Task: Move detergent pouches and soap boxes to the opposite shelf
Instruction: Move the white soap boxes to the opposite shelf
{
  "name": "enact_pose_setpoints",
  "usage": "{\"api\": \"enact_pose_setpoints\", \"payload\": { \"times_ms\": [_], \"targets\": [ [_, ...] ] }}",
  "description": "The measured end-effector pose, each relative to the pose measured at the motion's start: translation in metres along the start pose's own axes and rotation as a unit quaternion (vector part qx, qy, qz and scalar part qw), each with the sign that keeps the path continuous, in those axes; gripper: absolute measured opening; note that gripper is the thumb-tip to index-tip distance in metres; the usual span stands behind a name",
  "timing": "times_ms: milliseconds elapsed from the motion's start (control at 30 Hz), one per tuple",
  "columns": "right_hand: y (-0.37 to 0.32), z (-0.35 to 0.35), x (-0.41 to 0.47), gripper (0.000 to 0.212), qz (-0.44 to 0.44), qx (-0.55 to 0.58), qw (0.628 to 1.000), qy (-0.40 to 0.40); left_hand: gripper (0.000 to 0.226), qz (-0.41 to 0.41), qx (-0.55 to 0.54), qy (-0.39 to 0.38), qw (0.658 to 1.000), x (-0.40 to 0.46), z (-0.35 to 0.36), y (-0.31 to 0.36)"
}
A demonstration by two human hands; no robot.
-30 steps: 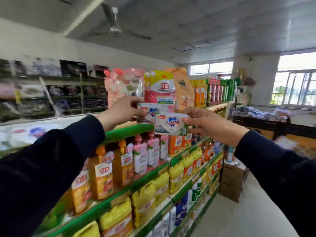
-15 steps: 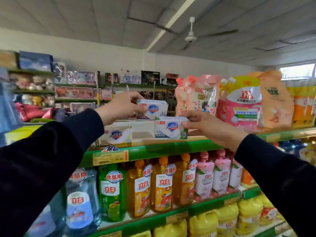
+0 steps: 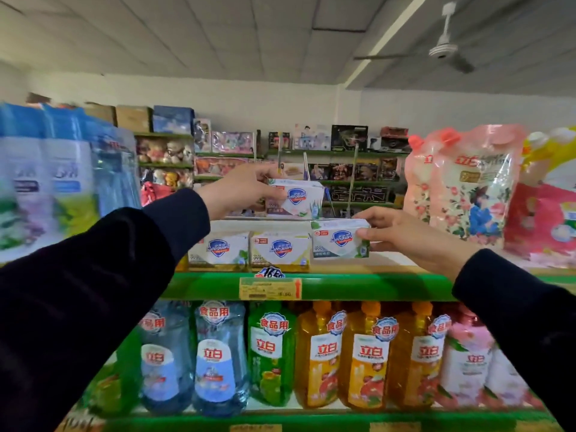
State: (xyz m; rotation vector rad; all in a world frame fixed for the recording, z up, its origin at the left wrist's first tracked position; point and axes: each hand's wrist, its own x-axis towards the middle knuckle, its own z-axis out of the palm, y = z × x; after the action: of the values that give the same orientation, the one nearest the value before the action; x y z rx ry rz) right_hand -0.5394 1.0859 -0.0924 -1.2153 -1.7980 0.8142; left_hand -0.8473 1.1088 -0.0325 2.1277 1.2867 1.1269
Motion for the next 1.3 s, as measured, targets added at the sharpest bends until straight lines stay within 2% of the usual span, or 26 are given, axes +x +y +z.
{"api": "enact_pose_setpoints", "payload": {
  "times_ms": [100,300,533,800,967,1133,1300],
  "targets": [
    [0.001,0.003,0.007,0.021,0.002,-0.001,1.0,0.0,0.032,-0.01,-0.012,-0.007,1.0,0.003,-0.004,-0.005],
    [-0.001,-0.005,0.013,0.021,0.008,-0.025,1.0,0.008,0.024,-0.008,-0.029,-0.007,1.0,0.009,-0.007,-0.011],
    [-0.031,0.012,0.043,0.019,-0.015,-0.066,0.997,0.04,0.026,-0.004,-0.008,0.029,1.0,0.008,-0.03,-0.018],
    [-0.086,0.104,0.093,0.028,-0.037,-0.06,0.996,-0.063,0.04,-0.027,0.02,0.122,0.992,-0.001,-0.075,-0.045],
    [-0.099,0.137,0.114,0.034,-0.024,-0.067,0.987,-0.146,0.026,-0.023,0.023,0.15,0.988,-0.006,-0.093,-0.059],
    [-0.092,0.145,0.121,0.039,0.004,-0.05,0.978,-0.204,0.021,-0.03,0.003,0.144,0.989,-0.005,-0.1,-0.065],
    [-0.091,0.145,0.114,0.032,-0.001,-0.14,0.96,-0.244,0.034,-0.035,0.009,0.128,0.991,-0.002,-0.093,-0.062]
  ]
}}
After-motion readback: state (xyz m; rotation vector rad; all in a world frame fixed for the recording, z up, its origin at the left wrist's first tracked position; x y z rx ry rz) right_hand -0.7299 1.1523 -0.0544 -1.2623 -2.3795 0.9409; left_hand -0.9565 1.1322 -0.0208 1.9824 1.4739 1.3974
